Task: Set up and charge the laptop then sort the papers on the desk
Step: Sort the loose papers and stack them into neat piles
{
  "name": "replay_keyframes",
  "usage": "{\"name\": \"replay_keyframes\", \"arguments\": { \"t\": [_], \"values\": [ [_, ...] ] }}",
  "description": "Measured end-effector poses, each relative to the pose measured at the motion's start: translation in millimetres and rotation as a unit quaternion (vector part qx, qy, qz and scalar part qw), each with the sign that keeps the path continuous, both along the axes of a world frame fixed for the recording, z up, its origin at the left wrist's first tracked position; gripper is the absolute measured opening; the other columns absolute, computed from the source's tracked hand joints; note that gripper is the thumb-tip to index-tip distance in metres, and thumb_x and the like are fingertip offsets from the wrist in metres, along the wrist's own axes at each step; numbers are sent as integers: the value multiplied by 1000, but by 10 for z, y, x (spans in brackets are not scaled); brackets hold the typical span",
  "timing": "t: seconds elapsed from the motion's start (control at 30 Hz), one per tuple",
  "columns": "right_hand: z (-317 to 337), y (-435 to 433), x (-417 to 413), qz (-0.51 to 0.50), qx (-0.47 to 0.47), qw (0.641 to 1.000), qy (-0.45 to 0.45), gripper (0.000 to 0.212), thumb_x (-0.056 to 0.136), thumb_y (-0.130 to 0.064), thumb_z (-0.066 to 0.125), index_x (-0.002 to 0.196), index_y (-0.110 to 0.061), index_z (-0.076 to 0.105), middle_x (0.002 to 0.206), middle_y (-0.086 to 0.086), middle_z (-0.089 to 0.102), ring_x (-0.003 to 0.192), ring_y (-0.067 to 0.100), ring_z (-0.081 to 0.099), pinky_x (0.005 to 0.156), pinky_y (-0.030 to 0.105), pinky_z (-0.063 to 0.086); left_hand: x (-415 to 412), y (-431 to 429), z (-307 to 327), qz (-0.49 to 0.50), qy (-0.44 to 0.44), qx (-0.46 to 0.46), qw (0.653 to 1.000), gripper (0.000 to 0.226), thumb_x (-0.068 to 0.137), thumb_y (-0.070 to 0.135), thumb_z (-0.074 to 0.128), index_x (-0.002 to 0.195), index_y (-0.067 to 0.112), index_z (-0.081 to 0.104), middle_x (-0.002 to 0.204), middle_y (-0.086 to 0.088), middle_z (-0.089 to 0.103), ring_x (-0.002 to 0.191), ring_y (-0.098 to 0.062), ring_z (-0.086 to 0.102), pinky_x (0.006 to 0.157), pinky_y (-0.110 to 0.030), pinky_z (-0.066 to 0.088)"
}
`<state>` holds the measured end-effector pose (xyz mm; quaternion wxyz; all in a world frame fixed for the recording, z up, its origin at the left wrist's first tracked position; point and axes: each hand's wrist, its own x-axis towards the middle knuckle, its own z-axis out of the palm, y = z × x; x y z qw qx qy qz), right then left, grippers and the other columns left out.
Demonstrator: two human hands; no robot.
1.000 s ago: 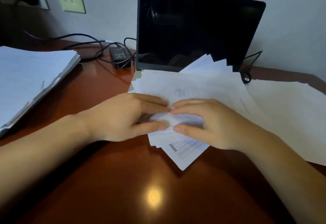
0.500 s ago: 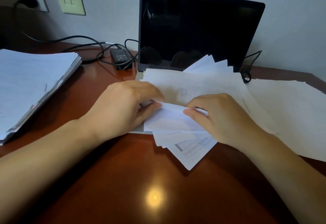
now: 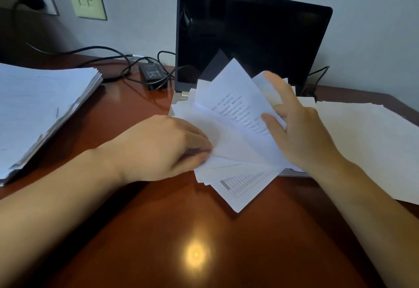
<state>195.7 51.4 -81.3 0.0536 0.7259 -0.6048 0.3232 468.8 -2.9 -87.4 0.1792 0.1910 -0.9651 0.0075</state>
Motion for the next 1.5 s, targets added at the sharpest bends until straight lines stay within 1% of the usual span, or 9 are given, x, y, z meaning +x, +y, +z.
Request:
{"name": "replay_keyframes", "arguments": {
  "t": [0.1, 0.27, 0.57, 0.7, 0.87, 1.07, 1.23, 1.37, 1.5],
  "values": [
    [-37, 1, 49, 41, 6, 999, 32, 52, 100, -19, 53, 143, -43, 34, 93, 16, 70, 77, 31, 66, 68, 50, 57, 19, -39, -34, 20, -2, -21, 1000, 30, 102, 34, 44, 95, 21, 70, 93, 5, 70, 83, -20, 65, 67, -40, 53],
    [-108, -14, 56, 122, 32, 990, 70, 32, 92, -9, 44, 102, -24, 71, 96, -16, 65, 77, 9, 61, 69, 31, 52, 33, -58, -12, 61, 0, -24, 998, 14, 92, 21, 57, 80, 17, 63, 73, 0, 59, 67, -24, 55, 59, -42, 47],
    [-62, 73, 202, 165, 80, 981, 67, 39, 89, -57, 52, 109, -29, 72, 105, -19, 69, 101, 2, 59, 84, 30, 52, 70, -60, 25, 53, 86, 36, 994, 11, 95, 28, 70, 85, 27, 75, 79, 16, 71, 72, -6, 64, 67, -25, 52],
    [-54, 76, 221, 177, 48, 977, 110, 36, 93, -48, 50, 106, -24, 74, 100, -12, 71, 96, 8, 61, 77, 31, 56, 69, -32, 59, 53, 142, 60, 987, 4, 88, 26, 80, 90, 29, 81, 95, 19, 76, 81, -1, 71, 72, -28, 57],
    [-87, 31, 193, 122, -18, 982, 145, 29, 95, -35, 51, 89, -18, 74, 77, -3, 67, 73, 20, 61, 58, 41, 54, 88, -31, 74, 64, 186, 77, 977, 12, 81, 30, 84, 86, 23, 76, 86, 14, 72, 77, -1, 66, 69, -20, 51],
    [-48, -22, -2, -35, -112, 992, 44, 24, 92, -30, 69, 85, -8, 76, 74, 7, 72, 62, 26, 64, 62, 31, 52, 91, -93, 14, 62, 131, 55, 988, 69, 80, 26, 85, 143, 25, 55, 141, 3, 48, 131, -16, 48, 110, -30, 39],
    [25, 2, -4, -5, -144, 989, 13, 23, 88, -26, 73, 82, -4, 74, 72, 6, 70, 60, 14, 57, 56, 16, 39, 106, -151, -19, 61, 112, -9, 992, 13, 93, 29, 69, 100, 25, 79, 100, 13, 74, 89, -13, 70, 75, -37, 57],
    [-16, 47, 146, 124, -27, 991, 33, 24, 94, -35, 62, 94, -16, 75, 80, -9, 68, 72, 5, 59, 66, 14, 45, 105, -144, -15, 78, 125, 11, 989, 7, 90, 27, 76, 93, 23, 80, 90, 13, 75, 81, -8, 71, 71, -28, 55],
    [-62, 74, 211, 141, 61, 986, 66, 25, 92, -54, 55, 93, -32, 66, 77, -22, 56, 72, 2, 58, 66, 12, 40, 96, -155, -8, 115, 192, 53, 973, 14, 86, 35, 78, 90, 22, 83, 91, 15, 76, 80, -1, 70, 73, -28, 58]
  ]
}}
